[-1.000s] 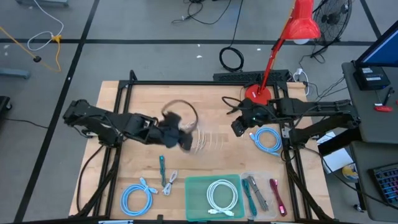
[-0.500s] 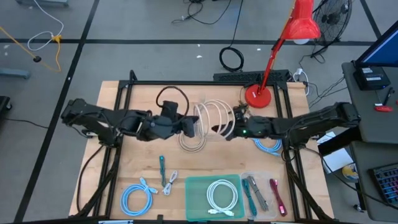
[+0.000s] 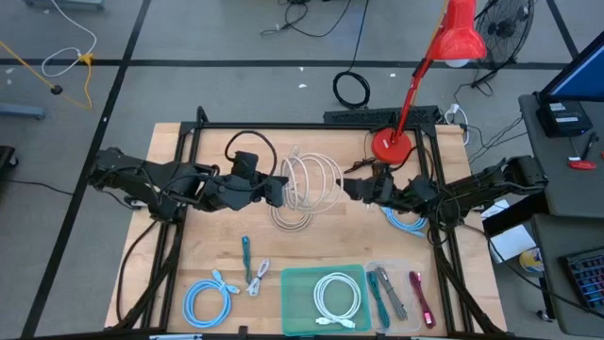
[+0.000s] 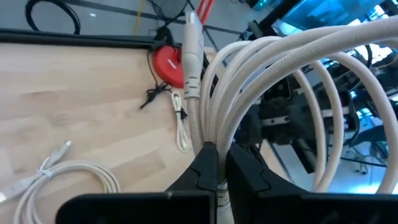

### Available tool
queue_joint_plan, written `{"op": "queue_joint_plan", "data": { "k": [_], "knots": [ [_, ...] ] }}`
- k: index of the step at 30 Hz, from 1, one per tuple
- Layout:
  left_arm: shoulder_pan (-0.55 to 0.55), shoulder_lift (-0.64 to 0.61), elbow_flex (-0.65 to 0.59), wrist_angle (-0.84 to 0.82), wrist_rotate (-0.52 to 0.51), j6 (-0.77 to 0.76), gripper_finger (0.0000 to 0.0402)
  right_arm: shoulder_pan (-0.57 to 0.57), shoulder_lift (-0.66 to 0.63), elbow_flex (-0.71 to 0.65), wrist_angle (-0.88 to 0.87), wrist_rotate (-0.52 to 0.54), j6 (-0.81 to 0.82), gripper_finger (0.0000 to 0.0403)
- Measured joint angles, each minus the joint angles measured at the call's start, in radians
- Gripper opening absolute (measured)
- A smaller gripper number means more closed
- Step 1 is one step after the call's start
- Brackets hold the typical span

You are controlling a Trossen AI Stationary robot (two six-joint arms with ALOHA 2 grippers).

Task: Pick & Place USB Port
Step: Put the left brown hdmi cable into the green bin

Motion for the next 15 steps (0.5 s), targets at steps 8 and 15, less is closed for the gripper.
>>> {"op": "queue_joint_plan", "data": {
  "k": [8, 15],
  "knots": [
    [0.032, 0.005, 0.0, -0.009, 0.023, 0.024, 0.001, 0.006, 0.001, 0.089, -0.065, -0.026, -0.001, 0.0278],
    [0.07, 0.023, 0.0, -0.05, 0.108, 0.018, 0.001, 0.015, 0.001, 0.153, -0.089, -0.026, -0.049, 0.0299]
  ]
}}
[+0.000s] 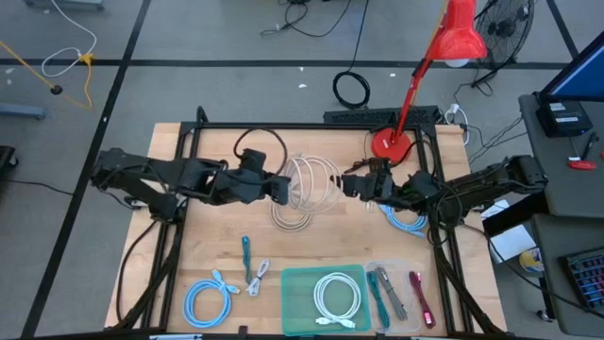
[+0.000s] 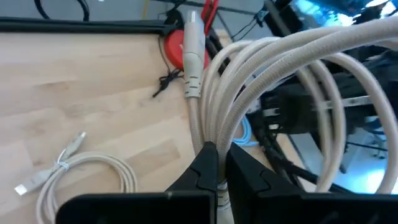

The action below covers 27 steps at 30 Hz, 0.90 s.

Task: Pick & Place USB Port
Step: Put the left brown hdmi cable into the green bin

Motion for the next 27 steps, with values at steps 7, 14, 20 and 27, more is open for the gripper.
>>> {"op": "queue_joint_plan", "data": {
  "k": [7, 14, 20, 27],
  "knots": [
    [0.07, 0.018, 0.0, -0.051, 0.104, -0.029, 0.001, 0.0, 0.0, 0.023, -0.118, -0.007, 0.022, 0.0299],
    [0.16, 0.04, 0.0, -0.092, 0.262, -0.014, 0.001, -0.001, 0.0, 0.023, -0.194, -0.024, 0.045, 0.0299],
    [0.191, 0.068, 0.0, -0.148, 0.357, -0.01, 0.001, -0.001, 0.001, 0.023, -0.195, -0.021, 0.044, 0.0298],
    [0.193, 0.122, 0.036, -0.171, 0.415, -0.001, 0.001, -0.002, 0.0, 0.023, -0.282, -0.019, 0.075, 0.0299]
  ]
}}
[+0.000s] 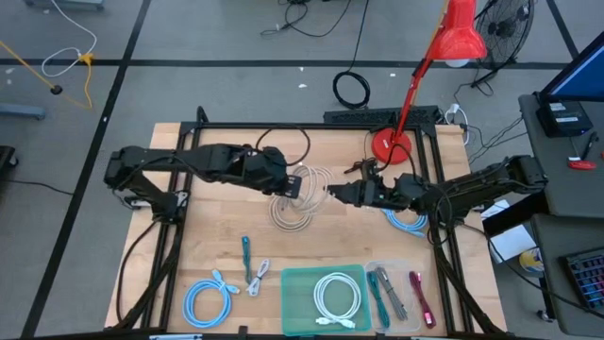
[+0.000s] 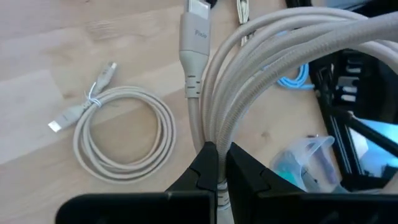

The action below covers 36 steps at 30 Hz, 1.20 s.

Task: Pick & Place USB Port
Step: Put the left brown hdmi cable into the green bin

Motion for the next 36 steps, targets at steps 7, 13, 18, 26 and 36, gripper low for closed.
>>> {"op": "queue_joint_plan", "data": {
  "k": [7, 13, 18, 26, 36],
  "knots": [
    [0.0, 0.154, 0.276, -0.286, 0.005, 0.072, 0.001, 0.0, 0.0, 0.0, -0.027, 0.004, 0.005, 0.0299],
    [0.0, 0.294, 0.466, -0.439, 0.011, 0.129, 0.001, 0.0, 0.0, 0.019, -0.025, 0.022, -0.005, 0.0299],
    [0.0, 0.336, 0.504, -0.446, 0.043, 0.143, 0.001, 0.001, 0.0, 0.019, -0.041, 0.02, -0.006, 0.0299],
    [0.0, 0.323, 0.505, -0.51, 0.046, 0.132, 0.001, 0.014, 0.0, 0.019, -0.09, 0.021, 0.001, 0.0298],
    [-0.016, 0.317, 0.505, -0.547, 0.07, 0.133, 0.001, 0.014, 0.003, 0.019, -0.128, 0.023, 0.038, 0.0298]
  ]
}}
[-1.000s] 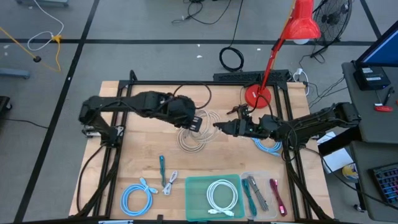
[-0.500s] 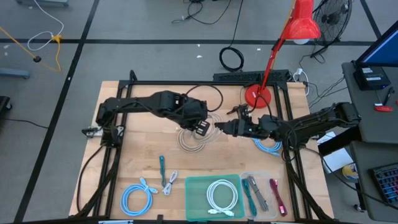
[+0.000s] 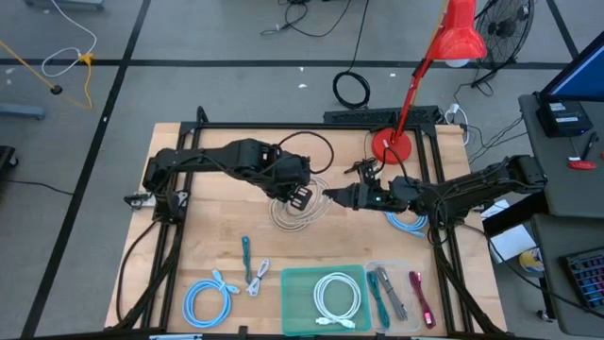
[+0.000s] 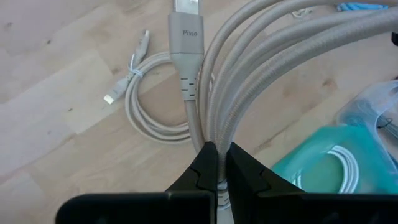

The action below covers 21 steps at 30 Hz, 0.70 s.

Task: Pick & Place USB Port
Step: Put the left brown hdmi cable into the green bin

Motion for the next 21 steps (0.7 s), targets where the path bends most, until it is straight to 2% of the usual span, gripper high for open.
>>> {"op": "queue_joint_plan", "data": {
  "k": [13, 21],
  "knots": [
    [-0.001, 0.005, 0.037, 0.02, -0.015, 0.008, 0.001, 0.0, 0.011, 0.0, -0.008, 0.004, 0.063, 0.0297],
    [-0.001, 0.033, 0.039, 0.042, -0.015, 0.014, 0.001, 0.0, 0.011, 0.0, 0.052, 0.026, 0.06, 0.0297]
  ]
}}
